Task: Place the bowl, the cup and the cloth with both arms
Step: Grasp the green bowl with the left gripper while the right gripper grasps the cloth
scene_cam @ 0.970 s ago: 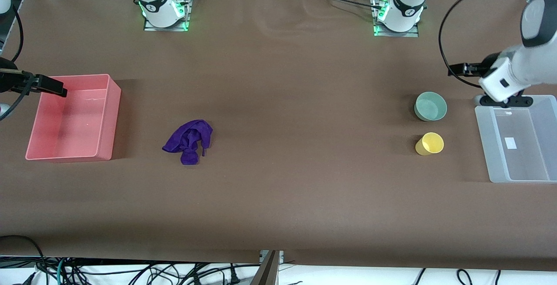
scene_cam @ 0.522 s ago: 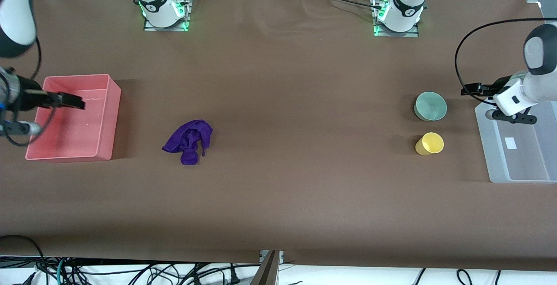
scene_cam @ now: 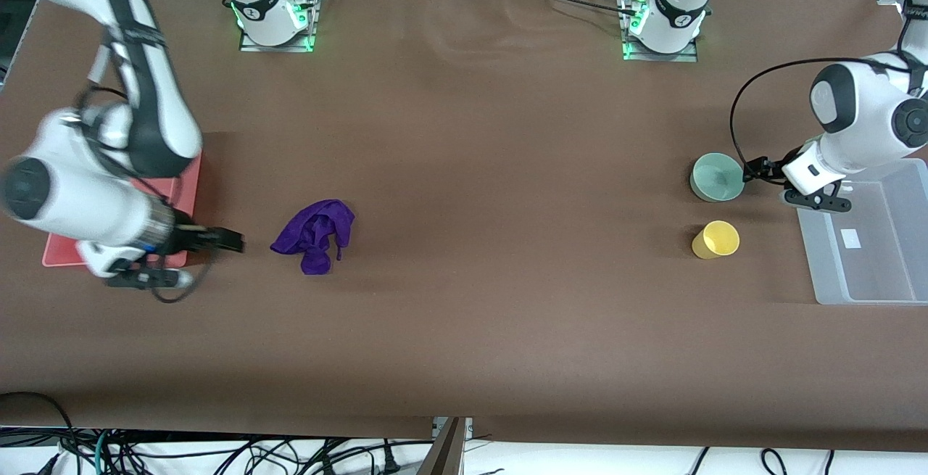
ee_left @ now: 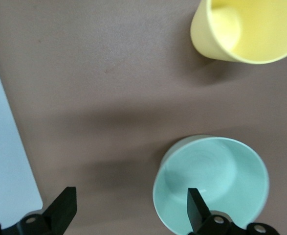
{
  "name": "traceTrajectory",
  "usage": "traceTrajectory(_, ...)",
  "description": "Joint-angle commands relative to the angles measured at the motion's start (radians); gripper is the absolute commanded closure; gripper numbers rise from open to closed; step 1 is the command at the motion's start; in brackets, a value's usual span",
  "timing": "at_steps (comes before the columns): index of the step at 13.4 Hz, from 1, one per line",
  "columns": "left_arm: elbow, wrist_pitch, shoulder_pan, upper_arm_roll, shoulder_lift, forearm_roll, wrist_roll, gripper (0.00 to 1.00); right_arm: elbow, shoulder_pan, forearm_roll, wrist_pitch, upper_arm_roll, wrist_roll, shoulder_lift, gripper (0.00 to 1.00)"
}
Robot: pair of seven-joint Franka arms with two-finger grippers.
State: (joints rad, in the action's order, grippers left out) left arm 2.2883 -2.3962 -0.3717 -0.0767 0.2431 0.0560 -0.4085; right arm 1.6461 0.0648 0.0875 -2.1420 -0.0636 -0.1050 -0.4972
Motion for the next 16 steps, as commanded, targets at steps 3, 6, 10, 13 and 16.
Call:
traceTrajectory(3,-0.009,-0.038,-0.059,-0.026,0.110,-0.100,-0.113,0.74,0.032,0.102,-0.067,-0.150,-0.004,-0.070,-0.095,0.00)
traceTrajectory(6,-0.015,-0.014,-0.061,-0.028,0.111,-0.145,-0.147,1.00,0.067,0.119,-0.132,-0.150,-0.004,-0.073,-0.103,0.00)
traceTrajectory(10,-0.052,0.093,-0.058,-0.029,0.056,-0.151,-0.142,1.00,0.112,0.119,-0.130,-0.156,-0.005,-0.074,-0.124,0.00)
traceTrajectory(13,-0.275,0.428,-0.056,-0.028,0.033,-0.151,-0.145,1.00,0.168,0.119,-0.130,-0.247,-0.005,-0.125,-0.129,0.00)
traceTrajectory(16,-0.487,0.584,-0.076,-0.011,0.067,-0.078,-0.170,1.00,0.245,0.119,-0.132,-0.390,-0.005,-0.127,-0.135,0.18)
